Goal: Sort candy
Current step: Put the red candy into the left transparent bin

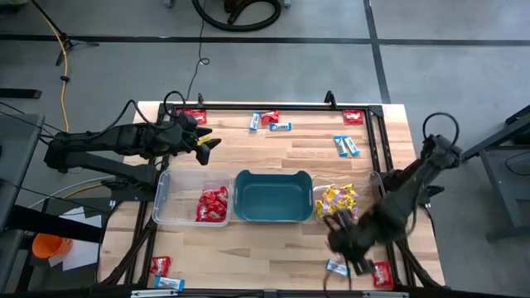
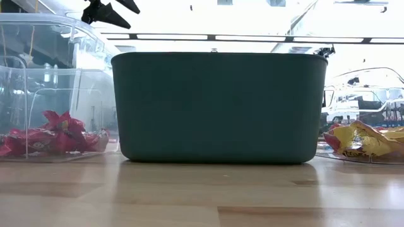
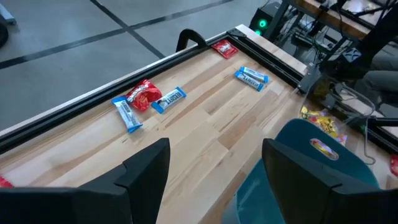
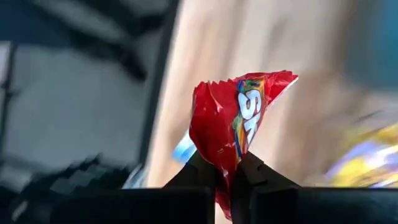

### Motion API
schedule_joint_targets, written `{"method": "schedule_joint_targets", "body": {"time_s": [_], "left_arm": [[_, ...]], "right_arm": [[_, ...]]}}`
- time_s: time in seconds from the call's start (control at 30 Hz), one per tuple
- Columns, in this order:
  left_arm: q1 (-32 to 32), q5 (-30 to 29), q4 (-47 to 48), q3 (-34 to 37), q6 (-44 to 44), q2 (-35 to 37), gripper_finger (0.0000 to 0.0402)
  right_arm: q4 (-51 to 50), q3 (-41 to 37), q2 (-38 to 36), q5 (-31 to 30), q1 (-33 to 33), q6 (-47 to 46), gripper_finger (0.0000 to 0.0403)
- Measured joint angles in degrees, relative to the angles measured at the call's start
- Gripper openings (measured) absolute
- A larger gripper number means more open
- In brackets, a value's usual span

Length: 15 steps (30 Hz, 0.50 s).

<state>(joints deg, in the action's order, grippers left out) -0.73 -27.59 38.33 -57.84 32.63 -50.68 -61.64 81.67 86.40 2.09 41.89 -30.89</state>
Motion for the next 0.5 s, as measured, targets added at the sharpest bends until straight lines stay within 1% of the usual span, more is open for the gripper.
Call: {"method": "schedule_joint_targets", "body": {"time_s": [0.1,0.27,0.37,0.5], "left_arm": [[0.0,0.9,-2.0,0.0,0.1,0.0,0.0241],[0.0,1.8,-7.4,0.0,-1.7,0.0,0.0241],[0.0,2.1,-14.1,0.0,-2.2,0.1,0.0241],[0.0,5.9,-22.8,0.0,-5.9,0.4,0.0241]], "right_arm": [[3.0,0.0,-1.4,-4.4,-5.8,6.0,0.0003],[14.9,0.0,-0.4,-5.0,-16.5,21.0,0.0002],[26.8,0.0,2.0,-4.2,-23.4,28.3,0.0002],[48.9,0.0,6.9,0.7,-30.0,32.4,0.0001]]}}
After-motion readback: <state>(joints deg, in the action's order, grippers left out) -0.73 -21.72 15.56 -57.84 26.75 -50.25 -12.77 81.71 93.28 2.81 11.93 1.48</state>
